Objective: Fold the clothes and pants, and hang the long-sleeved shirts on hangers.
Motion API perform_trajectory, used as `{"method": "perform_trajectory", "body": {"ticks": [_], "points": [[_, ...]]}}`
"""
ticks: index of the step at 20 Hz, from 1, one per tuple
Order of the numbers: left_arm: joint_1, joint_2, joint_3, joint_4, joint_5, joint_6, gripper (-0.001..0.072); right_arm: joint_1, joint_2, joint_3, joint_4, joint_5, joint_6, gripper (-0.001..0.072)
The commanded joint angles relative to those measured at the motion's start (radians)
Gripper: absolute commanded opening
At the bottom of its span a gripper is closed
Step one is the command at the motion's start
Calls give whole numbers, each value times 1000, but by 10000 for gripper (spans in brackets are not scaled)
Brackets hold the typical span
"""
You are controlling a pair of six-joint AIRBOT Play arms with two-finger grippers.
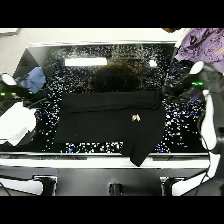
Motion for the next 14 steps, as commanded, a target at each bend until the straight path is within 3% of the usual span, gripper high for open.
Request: {"method": "perform_trajectory", "body": {"ticks": [1, 4, 8, 12, 14], "points": [[93, 148, -46, 92, -41, 31, 680, -136, 146, -125, 125, 34, -62, 535], [182, 294, -226, 49, -14, 21, 678, -245, 313, -458, 231, 14, -107, 536], [206, 430, -448, 32, 18, -14, 677, -239, 491, -886, 282, -70, -147, 536], [186, 459, -528, 25, 6, -43, 677, -239, 547, -1115, 327, -113, -169, 531], [172, 459, -528, 24, 6, -66, 677, -239, 548, -1180, 340, -135, -169, 470]]}}
